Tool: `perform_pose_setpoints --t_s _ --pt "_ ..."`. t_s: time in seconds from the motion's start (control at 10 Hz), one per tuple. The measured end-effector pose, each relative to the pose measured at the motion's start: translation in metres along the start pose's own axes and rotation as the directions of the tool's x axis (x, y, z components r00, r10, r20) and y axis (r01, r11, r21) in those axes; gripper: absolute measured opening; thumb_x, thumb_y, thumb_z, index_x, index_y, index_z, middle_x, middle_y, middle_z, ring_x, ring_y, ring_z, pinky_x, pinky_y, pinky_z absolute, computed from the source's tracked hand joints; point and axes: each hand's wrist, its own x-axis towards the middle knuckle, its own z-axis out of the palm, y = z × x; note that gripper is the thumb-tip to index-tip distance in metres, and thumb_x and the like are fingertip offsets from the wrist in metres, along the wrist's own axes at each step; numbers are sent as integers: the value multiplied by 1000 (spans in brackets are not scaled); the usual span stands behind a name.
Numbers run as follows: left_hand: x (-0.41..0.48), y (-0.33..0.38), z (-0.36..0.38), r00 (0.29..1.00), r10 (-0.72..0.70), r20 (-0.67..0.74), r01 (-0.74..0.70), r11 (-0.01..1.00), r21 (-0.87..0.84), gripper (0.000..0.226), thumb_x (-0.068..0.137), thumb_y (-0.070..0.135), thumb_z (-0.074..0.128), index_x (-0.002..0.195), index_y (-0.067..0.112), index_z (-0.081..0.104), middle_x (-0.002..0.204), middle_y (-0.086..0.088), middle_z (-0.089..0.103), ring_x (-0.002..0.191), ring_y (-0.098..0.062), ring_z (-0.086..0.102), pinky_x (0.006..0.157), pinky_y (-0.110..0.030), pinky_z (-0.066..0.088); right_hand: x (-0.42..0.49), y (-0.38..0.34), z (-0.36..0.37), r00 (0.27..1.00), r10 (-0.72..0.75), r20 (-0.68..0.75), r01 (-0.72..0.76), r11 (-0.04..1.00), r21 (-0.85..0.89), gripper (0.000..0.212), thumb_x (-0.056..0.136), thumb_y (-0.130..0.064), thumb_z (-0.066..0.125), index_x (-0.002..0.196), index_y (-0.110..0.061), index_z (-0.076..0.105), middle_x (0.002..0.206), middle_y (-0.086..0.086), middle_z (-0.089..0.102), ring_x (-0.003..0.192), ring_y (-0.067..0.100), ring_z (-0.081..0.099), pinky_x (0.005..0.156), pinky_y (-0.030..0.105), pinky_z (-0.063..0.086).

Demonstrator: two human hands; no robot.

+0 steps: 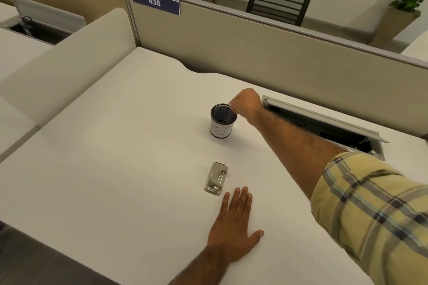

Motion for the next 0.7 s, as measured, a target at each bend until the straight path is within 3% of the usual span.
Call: perform_pose_setpoints --t_s 0.1,0.2,0.3,0.4,0.5,0.6,0.7 --pt "1 -1 1 1000 -9 -10 9 1000 -12 91 100 68 31 164 9 5 173 -9 -8 159 -28 -11 123 -51 -7 3 -5 5 998 -56 -33 50 989 -141 23 86 4 49 95 3 70 91 14 66 81 30 61 64 30 45" --pt "0 -1 2 1000 -3 0 3 1000 -6 91 100 68 31 164 8 7 174 -10 -5 159 -29 -9 123 -51 -7 4 -6 10 992 -103 -74 78 954 -291 19 85 3 46 84 -6 63 89 12 64 80 32 60 63 31 43" --pt "1 -1 1 1000 4 11 -3 1000 -3 91 100 67 32 164 7 9 174 -11 -3 160 -30 -5 123 -52 -5 6 -7 11 986 -122 -114 80 944 -320 20 86 1 48 89 -5 67 91 13 68 84 34 64 64 33 47" --pt "0 -3 0 999 -7 31 7 1000 8 91 99 68 33 163 7 13 173 -12 2 160 -31 0 122 -52 -3 4 -7 11 986 -123 -111 85 951 -298 15 87 -8 61 96 -5 71 97 11 74 91 33 69 76 39 59" --pt "1 -3 -5 999 -9 43 10 1000 -13 90 99 67 35 162 5 19 173 -14 7 159 -32 5 122 -52 -1 3 -6 9 986 -126 -112 97 968 -233 12 86 -19 67 88 -7 69 90 9 73 87 31 69 71 37 56" --pt "1 -1 -4 1000 -15 18 16 999 -29 90 97 66 41 159 3 29 170 -16 17 157 -34 16 120 -52 5 -1 -1 11 986 -150 -77 137 978 -157 9 89 -13 59 89 -13 68 99 9 73 99 31 68 70 33 49" --pt "-1 1 -8 1000 -14 -5 14 999 -38 89 95 65 44 157 2 35 168 -17 24 155 -34 23 119 -52 9 -5 8 17 992 -128 12 128 980 -152 35 90 -19 65 124 -14 65 132 10 63 125 31 56 92 37 50"
